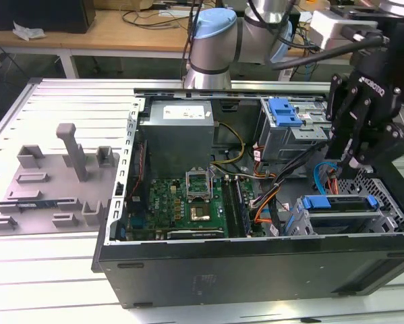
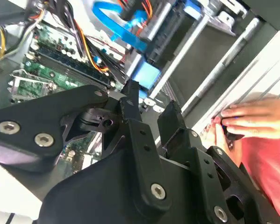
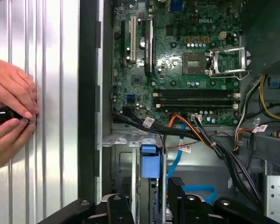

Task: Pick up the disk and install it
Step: 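Insert the first disk wire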

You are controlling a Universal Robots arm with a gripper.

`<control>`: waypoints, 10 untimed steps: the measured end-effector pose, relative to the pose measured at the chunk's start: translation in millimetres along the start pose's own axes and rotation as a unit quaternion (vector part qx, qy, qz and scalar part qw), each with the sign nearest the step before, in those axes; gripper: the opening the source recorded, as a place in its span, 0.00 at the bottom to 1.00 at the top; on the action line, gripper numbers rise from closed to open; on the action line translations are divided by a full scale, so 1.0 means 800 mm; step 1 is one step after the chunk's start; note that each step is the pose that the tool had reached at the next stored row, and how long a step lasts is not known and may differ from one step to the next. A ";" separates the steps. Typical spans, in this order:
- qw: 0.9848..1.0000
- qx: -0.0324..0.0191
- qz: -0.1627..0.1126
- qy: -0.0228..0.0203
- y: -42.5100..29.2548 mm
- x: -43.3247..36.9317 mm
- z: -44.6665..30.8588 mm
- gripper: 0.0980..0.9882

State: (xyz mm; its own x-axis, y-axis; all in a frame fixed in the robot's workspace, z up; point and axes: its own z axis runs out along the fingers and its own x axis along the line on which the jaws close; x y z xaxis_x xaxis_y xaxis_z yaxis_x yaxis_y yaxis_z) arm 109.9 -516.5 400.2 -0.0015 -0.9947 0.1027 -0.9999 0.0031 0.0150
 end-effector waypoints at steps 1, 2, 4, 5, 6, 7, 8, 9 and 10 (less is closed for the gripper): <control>1.000 0.010 0.001 0.000 0.0000 -0.010 -0.0008 0.39; 1.000 0.019 0.002 0.000 0.0000 -0.014 -0.0013 0.39; 1.000 0.031 0.004 0.000 0.0000 -0.017 -0.0016 0.39; 0.999 0.036 0.005 0.000 0.0001 -0.018 -0.0016 0.39; 0.999 0.043 0.008 0.001 0.0001 -0.019 -0.0015 0.39; 0.999 0.047 0.010 0.002 0.0000 -0.020 -0.0013 0.39; 0.999 0.050 0.011 0.005 0.0001 -0.020 -0.0013 0.39; 0.998 0.054 0.011 0.010 0.0001 -0.022 -0.0014 0.39; 0.998 0.056 0.011 0.016 0.0001 -0.024 -0.0016 0.39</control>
State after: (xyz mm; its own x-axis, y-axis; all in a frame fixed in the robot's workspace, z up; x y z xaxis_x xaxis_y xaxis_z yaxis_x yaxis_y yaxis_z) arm 109.9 -497.6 399.6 -0.0252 -0.9906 0.1342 -0.9950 0.0119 -0.0991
